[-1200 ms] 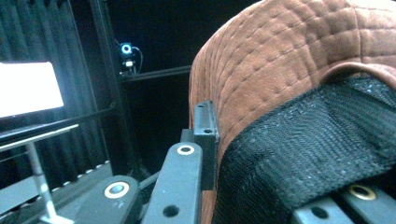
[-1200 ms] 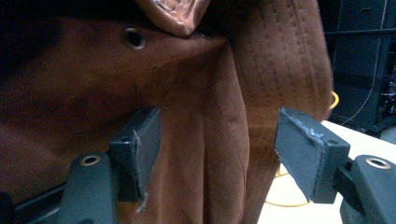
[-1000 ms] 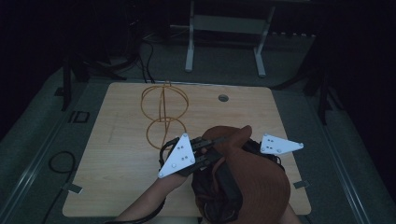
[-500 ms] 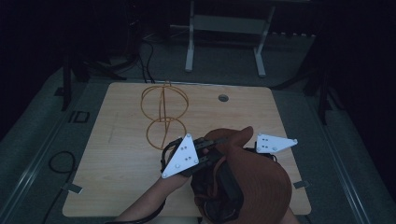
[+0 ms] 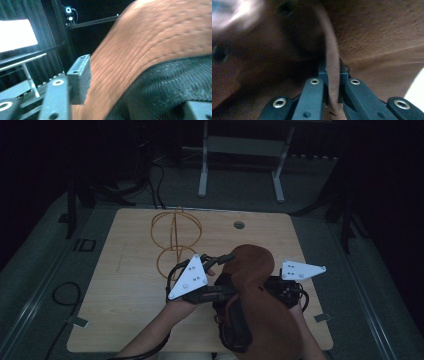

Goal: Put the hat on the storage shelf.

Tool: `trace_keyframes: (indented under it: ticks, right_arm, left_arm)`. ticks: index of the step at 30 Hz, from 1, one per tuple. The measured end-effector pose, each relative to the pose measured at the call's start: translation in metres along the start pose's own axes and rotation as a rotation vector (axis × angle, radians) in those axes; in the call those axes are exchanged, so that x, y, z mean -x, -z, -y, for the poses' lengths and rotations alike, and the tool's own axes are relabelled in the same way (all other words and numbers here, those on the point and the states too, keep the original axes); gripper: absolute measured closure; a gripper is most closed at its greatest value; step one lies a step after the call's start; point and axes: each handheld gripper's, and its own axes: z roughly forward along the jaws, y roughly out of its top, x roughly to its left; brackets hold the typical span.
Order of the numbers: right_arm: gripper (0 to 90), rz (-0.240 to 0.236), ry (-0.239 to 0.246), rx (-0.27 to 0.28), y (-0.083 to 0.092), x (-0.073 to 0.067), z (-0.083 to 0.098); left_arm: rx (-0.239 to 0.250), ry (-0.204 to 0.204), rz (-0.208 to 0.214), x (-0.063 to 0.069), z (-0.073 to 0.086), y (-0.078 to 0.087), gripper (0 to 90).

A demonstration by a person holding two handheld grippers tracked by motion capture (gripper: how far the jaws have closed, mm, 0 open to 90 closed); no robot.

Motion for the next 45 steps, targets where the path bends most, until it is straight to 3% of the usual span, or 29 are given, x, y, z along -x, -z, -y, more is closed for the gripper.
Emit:
trace_keyframes:
  ticks: [4, 8, 10, 12, 14, 21, 25, 27, 33, 38, 45]
  right_arm:
    - [88.3, 0.014, 0.004, 0.010, 0.004, 0.002, -0.001]
    - [88.3, 0.034, 0.005, 0.033, 0.010, 0.003, -0.003]
    - [88.3, 0.048, 0.010, 0.039, 0.013, 0.003, -0.005]
    - [88.3, 0.051, 0.007, 0.060, 0.019, 0.005, -0.007]
    - [88.3, 0.076, 0.007, 0.081, 0.027, 0.007, -0.010]
    - [88.2, 0.166, 0.001, 0.128, 0.051, 0.020, -0.017]
    - [88.2, 0.220, 0.002, 0.121, 0.057, 0.032, -0.021]
    - [88.2, 0.239, -0.005, 0.125, 0.059, 0.038, -0.023]
    - [88.2, 0.287, -0.014, 0.140, 0.060, 0.055, -0.031]
    - [88.1, 0.333, -0.004, 0.127, 0.049, 0.068, -0.043]
    - [88.1, 0.340, -0.013, 0.104, 0.023, 0.088, -0.060]
  left_arm:
    - [-0.013, 0.020, 0.001, -0.002, 0.002, 0.002, 35.3]
    - [-0.020, 0.022, -0.034, -0.005, 0.002, 0.008, 31.2]
    - [-0.027, 0.021, -0.077, -0.007, 0.003, 0.012, 29.7]
    - [-0.019, 0.050, -0.092, -0.013, 0.004, 0.017, 29.5]
    - [-0.020, 0.062, -0.122, -0.017, 0.006, 0.023, 28.8]
    - [-0.071, 0.068, -0.158, -0.023, 0.020, 0.042, 25.4]
    - [-0.123, 0.085, -0.174, -0.025, 0.034, 0.054, 15.2]
    - [-0.136, 0.094, -0.192, -0.026, 0.043, 0.060, 14.8]
    - [-0.214, 0.103, -0.279, -0.026, 0.070, 0.078, 3.5]
    - [-0.274, 0.109, -0.349, -0.021, 0.098, 0.098, 2.4]
    - [-0.291, 0.181, -0.402, -0.012, 0.135, 0.126, 2.4]
